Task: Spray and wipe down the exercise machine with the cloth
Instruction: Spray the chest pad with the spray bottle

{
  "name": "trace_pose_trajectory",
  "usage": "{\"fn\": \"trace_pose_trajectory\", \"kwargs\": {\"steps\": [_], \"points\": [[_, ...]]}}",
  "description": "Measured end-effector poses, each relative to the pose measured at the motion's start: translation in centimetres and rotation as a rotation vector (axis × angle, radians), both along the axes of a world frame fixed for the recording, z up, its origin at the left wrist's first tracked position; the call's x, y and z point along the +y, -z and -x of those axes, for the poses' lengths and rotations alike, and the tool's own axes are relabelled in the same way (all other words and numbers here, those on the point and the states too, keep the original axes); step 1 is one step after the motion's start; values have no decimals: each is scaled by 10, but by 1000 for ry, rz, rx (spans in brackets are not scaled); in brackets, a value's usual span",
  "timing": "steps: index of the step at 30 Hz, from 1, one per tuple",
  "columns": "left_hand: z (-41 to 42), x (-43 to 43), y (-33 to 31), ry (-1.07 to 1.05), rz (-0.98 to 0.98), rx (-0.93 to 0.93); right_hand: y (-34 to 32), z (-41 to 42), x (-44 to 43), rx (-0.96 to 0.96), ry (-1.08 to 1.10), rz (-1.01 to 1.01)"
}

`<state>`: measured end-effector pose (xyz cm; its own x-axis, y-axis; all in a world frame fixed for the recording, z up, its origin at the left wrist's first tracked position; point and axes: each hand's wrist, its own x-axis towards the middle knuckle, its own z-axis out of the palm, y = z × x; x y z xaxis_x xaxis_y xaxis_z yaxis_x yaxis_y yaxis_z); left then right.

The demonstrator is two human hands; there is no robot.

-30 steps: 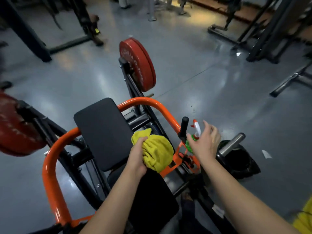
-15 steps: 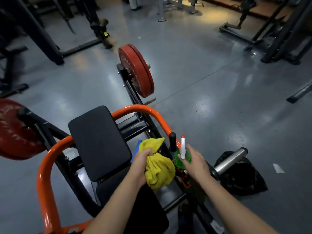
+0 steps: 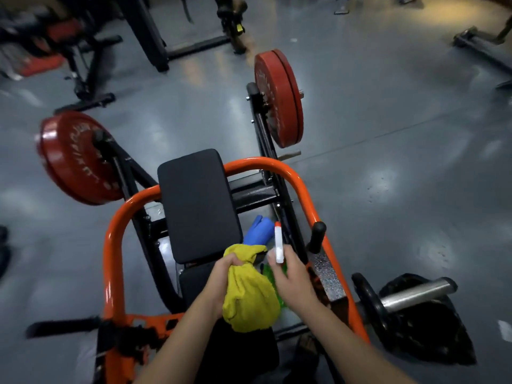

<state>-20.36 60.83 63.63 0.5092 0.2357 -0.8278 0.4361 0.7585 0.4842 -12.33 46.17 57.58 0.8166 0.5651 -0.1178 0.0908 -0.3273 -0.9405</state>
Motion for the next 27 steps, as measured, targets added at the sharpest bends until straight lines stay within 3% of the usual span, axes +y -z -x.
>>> {"fn": "trace_pose_trajectory", "kwargs": {"steps": [9,14,22,27], "points": [[74,81,-13,-46,-56,32,-49,24,110,253,13,-68],[112,122,-11,-128,-53,13,-69,30,174,429,-179,60],[134,183,1,-177,-133,98,-57,21,274,215,-198,333],[158,234,10,-199,-161,126,-45,18,338,196,-17,340]]}}
